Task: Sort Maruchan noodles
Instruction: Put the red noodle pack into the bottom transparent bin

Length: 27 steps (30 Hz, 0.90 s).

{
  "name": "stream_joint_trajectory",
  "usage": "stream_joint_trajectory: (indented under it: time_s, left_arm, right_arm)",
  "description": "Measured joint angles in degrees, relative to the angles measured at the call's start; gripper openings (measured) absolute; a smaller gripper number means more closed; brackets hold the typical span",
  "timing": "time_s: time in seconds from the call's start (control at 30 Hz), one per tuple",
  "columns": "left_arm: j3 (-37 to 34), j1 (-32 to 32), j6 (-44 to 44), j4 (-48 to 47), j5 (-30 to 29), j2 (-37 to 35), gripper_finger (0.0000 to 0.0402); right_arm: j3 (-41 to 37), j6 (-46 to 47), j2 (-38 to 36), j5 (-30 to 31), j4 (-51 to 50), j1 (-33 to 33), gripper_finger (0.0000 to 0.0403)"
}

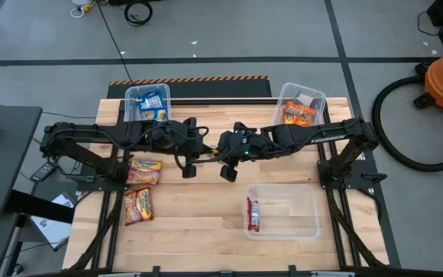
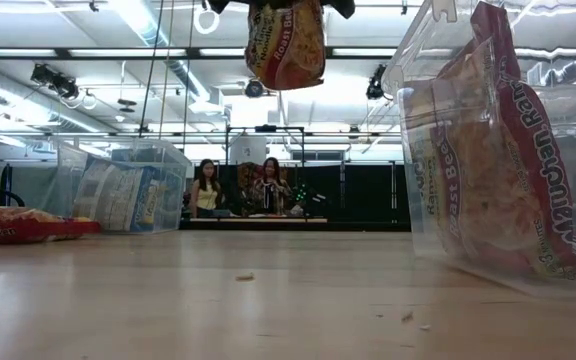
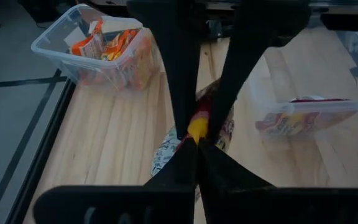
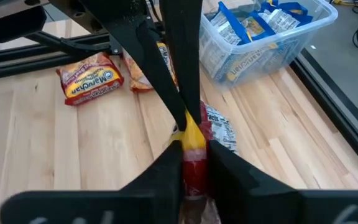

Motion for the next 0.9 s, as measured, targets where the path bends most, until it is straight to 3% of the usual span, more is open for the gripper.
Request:
stream_joint_trajectory:
  time_s: [0.13, 0.3, 0.53, 0.7, 0.9]
  left_arm:
    - [0.0, 0.0, -0.17, 0.11, 0.06, 0.02, 0.0011]
    - [0.0, 0.02, -0.97, -0.28, 0.09, 0.0, 0.0022]
    - [0.04, 0.07, -2.48, -4.66, -0.31, -4.24, 0.0102]
    - [0.04, 0.09, -3.38, -10.27, -1.05, -9.09, 0.016]
    - [0.07, 0.07, -8.79, -15.57, -1.55, -13.79, 0.0172]
  right_arm:
    - [0.0, 0.01, 0.0, 0.11, 0.0, 0.0, 0.0044]
    - [0.0, 0.89, 0.0, 0.09, 0.0, 0.01, 0.0038]
    - [0.97, 5.55, -1.5, -0.15, -3.21, 3.05, 0.0038]
    - [3.26, 15.32, -4.33, -0.03, -8.69, 7.08, 0.0038]
    - [3.82, 36.23, -7.24, -0.1, -26.4, 15.96, 0.0038]
